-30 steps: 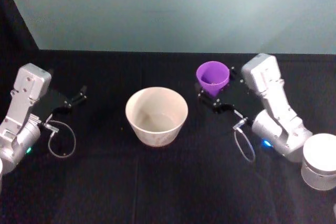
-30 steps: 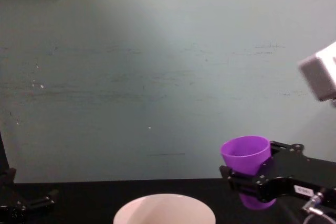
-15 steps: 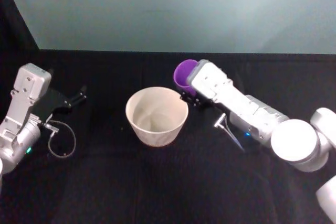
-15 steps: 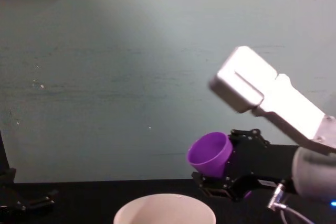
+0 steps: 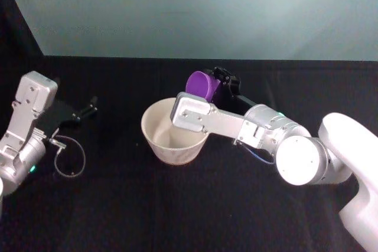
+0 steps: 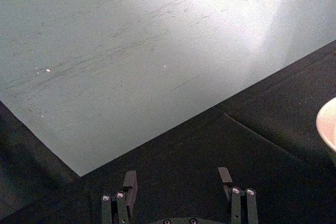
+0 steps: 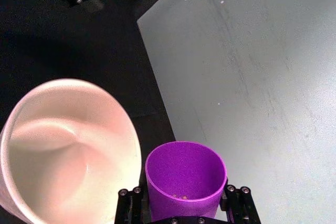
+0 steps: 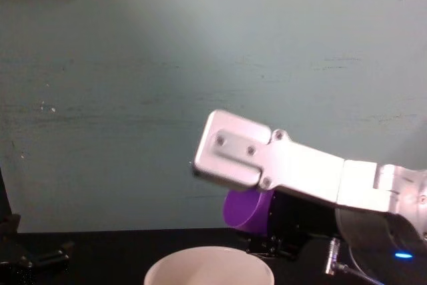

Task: Pick up the cup and pour the mung beans from the cup into the bowl.

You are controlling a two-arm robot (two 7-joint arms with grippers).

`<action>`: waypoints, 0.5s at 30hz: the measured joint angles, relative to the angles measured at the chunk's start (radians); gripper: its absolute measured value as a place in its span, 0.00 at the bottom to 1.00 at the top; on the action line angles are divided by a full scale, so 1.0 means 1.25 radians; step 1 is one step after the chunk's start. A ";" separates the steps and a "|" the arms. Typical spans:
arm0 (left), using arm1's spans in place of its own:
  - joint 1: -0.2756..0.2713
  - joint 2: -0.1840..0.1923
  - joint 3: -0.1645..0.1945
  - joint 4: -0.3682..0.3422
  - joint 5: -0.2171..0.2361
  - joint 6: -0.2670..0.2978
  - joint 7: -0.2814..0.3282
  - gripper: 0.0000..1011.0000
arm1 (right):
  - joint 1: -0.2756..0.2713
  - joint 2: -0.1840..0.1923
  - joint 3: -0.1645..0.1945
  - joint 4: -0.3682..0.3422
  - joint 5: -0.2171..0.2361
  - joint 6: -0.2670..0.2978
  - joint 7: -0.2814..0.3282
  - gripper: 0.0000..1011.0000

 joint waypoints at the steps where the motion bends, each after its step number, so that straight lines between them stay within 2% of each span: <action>1: 0.000 0.000 0.000 0.000 0.000 0.000 0.000 0.99 | 0.003 0.001 -0.005 -0.001 -0.011 0.004 0.003 0.72; 3: 0.000 0.000 0.000 0.000 0.000 0.000 0.000 0.99 | 0.016 0.002 -0.024 -0.003 -0.047 0.018 0.015 0.72; 5: 0.000 0.000 0.000 0.000 0.000 0.000 0.000 0.99 | 0.024 0.002 -0.036 -0.003 -0.067 0.027 0.025 0.72; 7: 0.000 0.000 0.000 0.000 0.000 0.000 0.000 0.99 | 0.041 0.002 -0.065 -0.003 -0.116 0.042 0.044 0.72; 8: 0.000 0.000 0.000 0.000 0.000 0.000 0.000 0.99 | 0.041 0.002 -0.065 -0.003 -0.116 0.042 0.044 0.72; 11: 0.000 0.000 0.000 0.000 0.000 0.000 0.000 0.99 | 0.055 0.001 -0.093 -0.003 -0.169 0.058 0.058 0.72; 15: 0.000 0.000 0.000 0.000 0.000 0.000 0.000 0.99 | 0.062 -0.002 -0.111 -0.001 -0.209 0.068 0.065 0.72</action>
